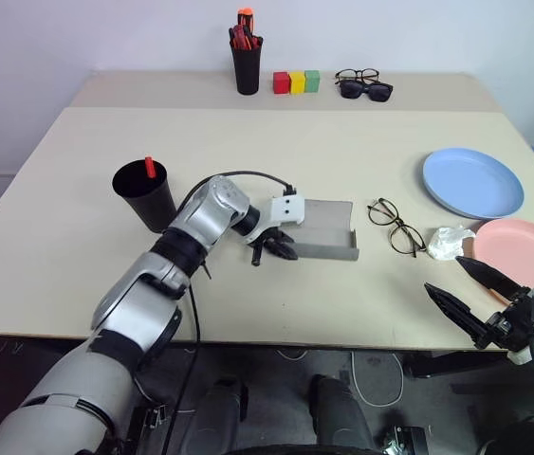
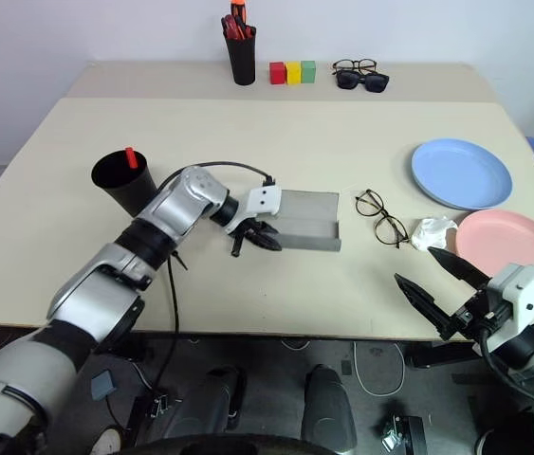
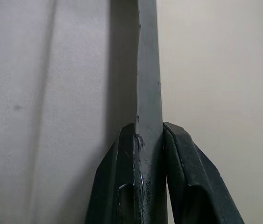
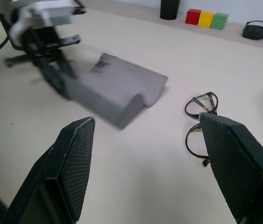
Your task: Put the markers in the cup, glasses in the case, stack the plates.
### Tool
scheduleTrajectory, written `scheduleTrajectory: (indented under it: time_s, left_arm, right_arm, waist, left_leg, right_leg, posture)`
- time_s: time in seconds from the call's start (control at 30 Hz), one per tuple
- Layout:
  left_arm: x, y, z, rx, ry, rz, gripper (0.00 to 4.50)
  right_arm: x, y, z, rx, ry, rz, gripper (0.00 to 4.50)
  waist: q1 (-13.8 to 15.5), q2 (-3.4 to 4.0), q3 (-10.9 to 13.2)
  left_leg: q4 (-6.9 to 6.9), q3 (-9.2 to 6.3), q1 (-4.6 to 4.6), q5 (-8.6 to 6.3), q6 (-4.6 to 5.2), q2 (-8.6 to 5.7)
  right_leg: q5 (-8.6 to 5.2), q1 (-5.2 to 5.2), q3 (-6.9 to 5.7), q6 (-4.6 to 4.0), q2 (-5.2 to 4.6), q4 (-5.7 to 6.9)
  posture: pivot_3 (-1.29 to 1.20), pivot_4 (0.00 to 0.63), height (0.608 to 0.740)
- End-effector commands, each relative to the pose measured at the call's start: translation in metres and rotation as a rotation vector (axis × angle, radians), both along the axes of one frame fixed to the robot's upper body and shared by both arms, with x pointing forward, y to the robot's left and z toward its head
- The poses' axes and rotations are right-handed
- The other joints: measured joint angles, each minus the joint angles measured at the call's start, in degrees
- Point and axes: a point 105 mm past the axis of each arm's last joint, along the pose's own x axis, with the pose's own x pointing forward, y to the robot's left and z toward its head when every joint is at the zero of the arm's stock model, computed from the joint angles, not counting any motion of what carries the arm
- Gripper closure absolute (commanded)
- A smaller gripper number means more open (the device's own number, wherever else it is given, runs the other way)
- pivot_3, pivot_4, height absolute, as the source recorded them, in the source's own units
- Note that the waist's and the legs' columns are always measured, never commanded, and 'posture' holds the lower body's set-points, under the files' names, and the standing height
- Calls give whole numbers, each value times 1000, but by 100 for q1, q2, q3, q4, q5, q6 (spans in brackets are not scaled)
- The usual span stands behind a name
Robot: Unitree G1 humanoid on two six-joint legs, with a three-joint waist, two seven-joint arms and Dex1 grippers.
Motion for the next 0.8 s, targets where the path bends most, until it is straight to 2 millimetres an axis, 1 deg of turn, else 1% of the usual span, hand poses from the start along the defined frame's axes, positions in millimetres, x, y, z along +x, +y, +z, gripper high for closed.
scheduleTrajectory:
  time_s: [0.03,0.23,0.43,0.53,0.63,0.8]
  left_arm:
    - [-15,-5,10,-12,-18,-66,3760]
    - [-31,-22,14,-28,-3,-43,3760]
    - [-36,-34,19,-42,2,-10,3760]
    - [-36,-36,20,-51,3,3,3760]
    - [-32,-35,19,-46,-14,31,3760]
    - [-37,-33,18,-49,2,35,3760]
  right_arm:
    - [0,-3,6,-16,-32,-13,875]
    - [4,-4,1,-19,1,-21,875]
    - [9,-5,0,-23,25,-28,875]
    - [12,-4,0,-25,34,-21,875]
    - [14,-4,1,-28,34,-18,875]
    - [17,-4,1,-28,40,-13,875]
  waist:
    - [10,1,0]
    - [19,0,0]
    - [-4,3,-2]
    - [3,4,-2]
    - [8,4,-2]
    - [12,3,-2]
  left_leg:
    - [2,0,0,0,0,0]
    - [11,-2,0,0,0,0]
    - [8,-2,1,0,0,0]
    - [9,-2,3,0,1,1]
    - [10,-2,3,0,1,0]
    - [7,-2,1,0,1,0]
  right_leg:
    - [0,0,1,0,0,1]
    - [-2,6,0,1,0,2]
    - [-2,3,0,2,1,3]
    - [-3,3,0,2,1,6]
    - [-3,4,0,2,1,5]
    - [-3,2,0,2,0,3]
  posture:
    - [0,150,739]
    - [0,150,739]
    - [0,150,739]
    - [0,150,739]
    - [0,150,739]
    - [0,150,739]
